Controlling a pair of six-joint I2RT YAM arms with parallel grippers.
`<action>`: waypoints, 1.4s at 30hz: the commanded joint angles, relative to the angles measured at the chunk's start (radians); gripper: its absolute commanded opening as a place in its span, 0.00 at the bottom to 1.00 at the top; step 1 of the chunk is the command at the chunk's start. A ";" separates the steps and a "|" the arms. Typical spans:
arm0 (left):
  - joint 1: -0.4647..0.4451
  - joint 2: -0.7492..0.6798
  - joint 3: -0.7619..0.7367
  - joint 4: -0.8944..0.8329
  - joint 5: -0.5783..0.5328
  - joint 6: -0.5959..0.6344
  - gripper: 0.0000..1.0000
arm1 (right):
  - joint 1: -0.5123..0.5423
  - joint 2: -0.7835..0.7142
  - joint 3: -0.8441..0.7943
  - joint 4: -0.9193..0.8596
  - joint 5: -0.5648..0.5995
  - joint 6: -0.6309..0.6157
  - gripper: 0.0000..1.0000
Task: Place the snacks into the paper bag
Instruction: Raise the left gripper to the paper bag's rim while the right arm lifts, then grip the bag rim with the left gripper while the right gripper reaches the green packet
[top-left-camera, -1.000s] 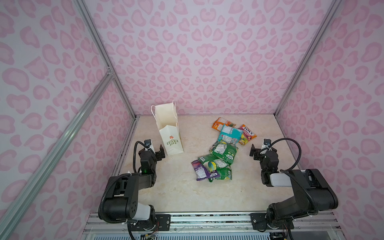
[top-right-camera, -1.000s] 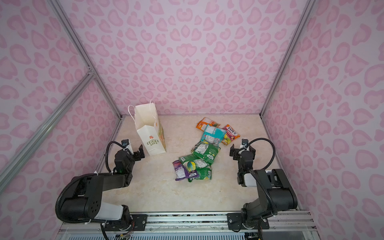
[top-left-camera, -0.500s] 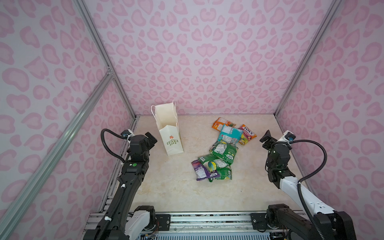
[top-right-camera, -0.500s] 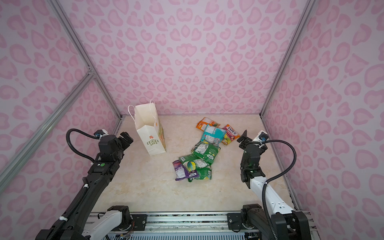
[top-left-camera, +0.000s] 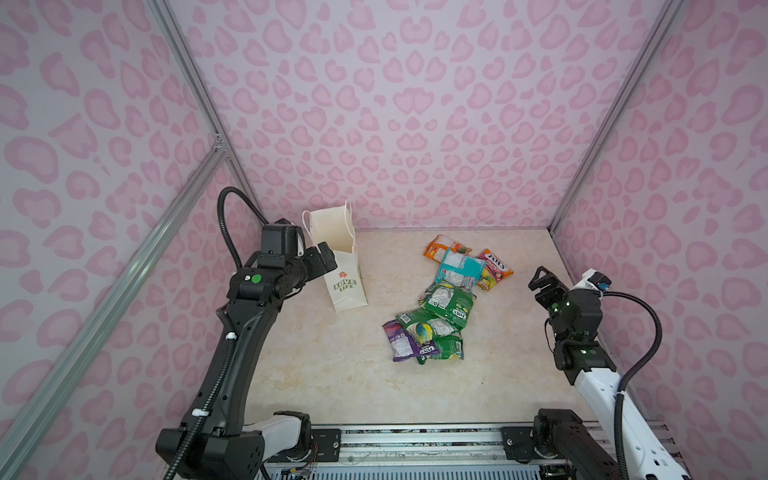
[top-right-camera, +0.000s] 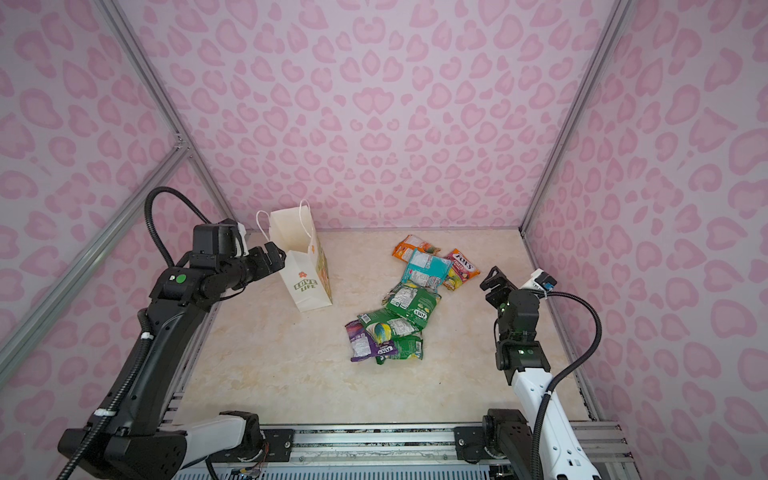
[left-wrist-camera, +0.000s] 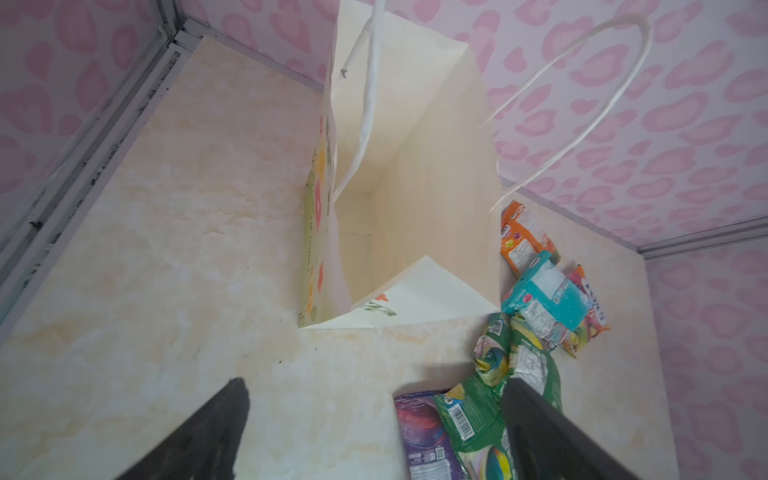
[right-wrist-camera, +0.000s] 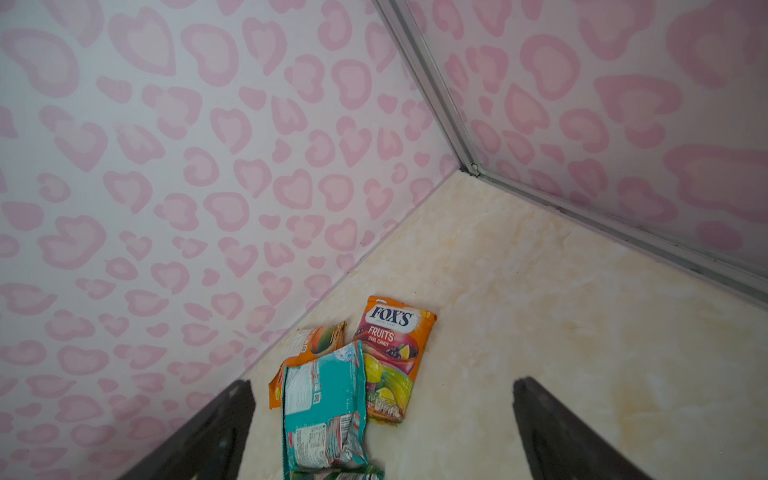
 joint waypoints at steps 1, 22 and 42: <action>-0.003 0.095 0.115 -0.185 -0.132 0.034 1.00 | 0.009 -0.011 0.017 -0.050 -0.069 -0.004 1.00; 0.012 0.540 0.452 -0.204 -0.224 -0.041 0.38 | 0.066 -0.106 0.045 -0.214 -0.159 -0.035 1.00; 0.002 0.229 0.152 -0.161 -0.081 0.066 0.03 | 0.143 0.042 0.096 -0.334 -0.231 -0.103 1.00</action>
